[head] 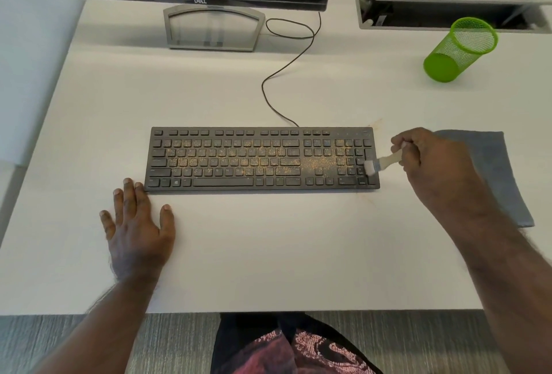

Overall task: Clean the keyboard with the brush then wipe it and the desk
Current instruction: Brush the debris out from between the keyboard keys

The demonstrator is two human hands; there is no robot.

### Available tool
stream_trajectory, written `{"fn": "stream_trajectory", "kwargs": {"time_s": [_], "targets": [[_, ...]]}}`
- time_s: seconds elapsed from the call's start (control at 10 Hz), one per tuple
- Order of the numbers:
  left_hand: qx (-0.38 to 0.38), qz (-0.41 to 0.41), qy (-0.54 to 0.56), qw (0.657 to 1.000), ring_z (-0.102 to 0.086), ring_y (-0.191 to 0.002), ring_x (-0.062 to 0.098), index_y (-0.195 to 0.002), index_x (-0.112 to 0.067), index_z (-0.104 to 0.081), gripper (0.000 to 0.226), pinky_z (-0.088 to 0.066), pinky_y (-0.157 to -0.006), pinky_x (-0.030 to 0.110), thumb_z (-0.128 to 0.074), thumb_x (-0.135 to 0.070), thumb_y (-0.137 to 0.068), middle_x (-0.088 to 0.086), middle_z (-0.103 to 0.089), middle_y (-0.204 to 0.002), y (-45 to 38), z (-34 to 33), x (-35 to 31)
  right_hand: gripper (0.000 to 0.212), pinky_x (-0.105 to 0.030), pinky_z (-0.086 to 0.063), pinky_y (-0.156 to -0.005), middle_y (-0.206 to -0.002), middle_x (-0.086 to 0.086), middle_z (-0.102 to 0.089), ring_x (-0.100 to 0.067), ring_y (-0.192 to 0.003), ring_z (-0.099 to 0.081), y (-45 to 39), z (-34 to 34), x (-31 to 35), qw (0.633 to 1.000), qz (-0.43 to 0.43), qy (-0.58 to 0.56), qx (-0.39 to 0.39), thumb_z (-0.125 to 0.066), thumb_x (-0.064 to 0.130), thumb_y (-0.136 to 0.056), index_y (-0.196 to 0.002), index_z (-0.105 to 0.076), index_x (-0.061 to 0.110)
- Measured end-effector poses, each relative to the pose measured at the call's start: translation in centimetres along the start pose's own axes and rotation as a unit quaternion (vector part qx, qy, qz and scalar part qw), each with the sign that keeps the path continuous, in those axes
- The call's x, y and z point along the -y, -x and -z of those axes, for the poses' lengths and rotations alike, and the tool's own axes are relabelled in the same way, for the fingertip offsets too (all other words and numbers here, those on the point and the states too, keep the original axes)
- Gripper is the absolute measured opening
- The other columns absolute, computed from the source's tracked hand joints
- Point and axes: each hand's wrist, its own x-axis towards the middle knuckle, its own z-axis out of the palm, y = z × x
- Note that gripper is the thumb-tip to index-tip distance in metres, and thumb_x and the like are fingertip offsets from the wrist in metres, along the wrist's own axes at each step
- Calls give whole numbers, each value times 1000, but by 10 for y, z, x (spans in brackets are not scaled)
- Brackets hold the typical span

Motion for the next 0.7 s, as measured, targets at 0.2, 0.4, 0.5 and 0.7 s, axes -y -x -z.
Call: {"fn": "stream_trajectory", "kwargs": {"time_s": [0.2, 0.4, 0.5, 0.7], "targets": [[-5, -1, 0, 1000, -7, -158, 25, -161, -7, -22, 80, -2, -127, 51, -25, -51, -94, 6, -13, -171, 1, 0, 1, 25, -32, -49, -67, -90, -2, -70, -19, -71, -57, 2, -10, 1, 997, 48, 25, -53, -44, 16, -101, -113, -66, 17], [-6, 1, 4, 1000, -8, -158, 25, -160, -7, -23, 80, -3, -127, 51, -27, -50, -94, 6, -13, -171, 0, 0, 0, 23, -37, -49, -56, -78, 2, -66, -4, -52, -46, 17, -9, -11, 998, 33, 45, -13, -42, 21, -99, -104, -65, 22], [-7, -1, 2, 1000, -8, -158, 25, -161, -7, -23, 80, -3, -127, 52, -27, -50, -94, 6, -13, -171, 0, 0, 1, 24, -36, -51, -61, -86, 3, -70, -9, -55, -49, 23, -7, -13, 998, 17, 51, 15, -42, 21, -99, -104, -65, 22], [-6, 1, 4, 1000, -8, -158, 25, -161, -7, -22, 80, -3, -127, 51, -27, -50, -94, 7, -13, -171, 1, 0, 1, 22, -37, -53, -62, -92, 4, -70, -18, -66, -60, 19, -6, -1, 998, 39, 8, -40, -43, 22, -101, -109, -63, 23]]}}
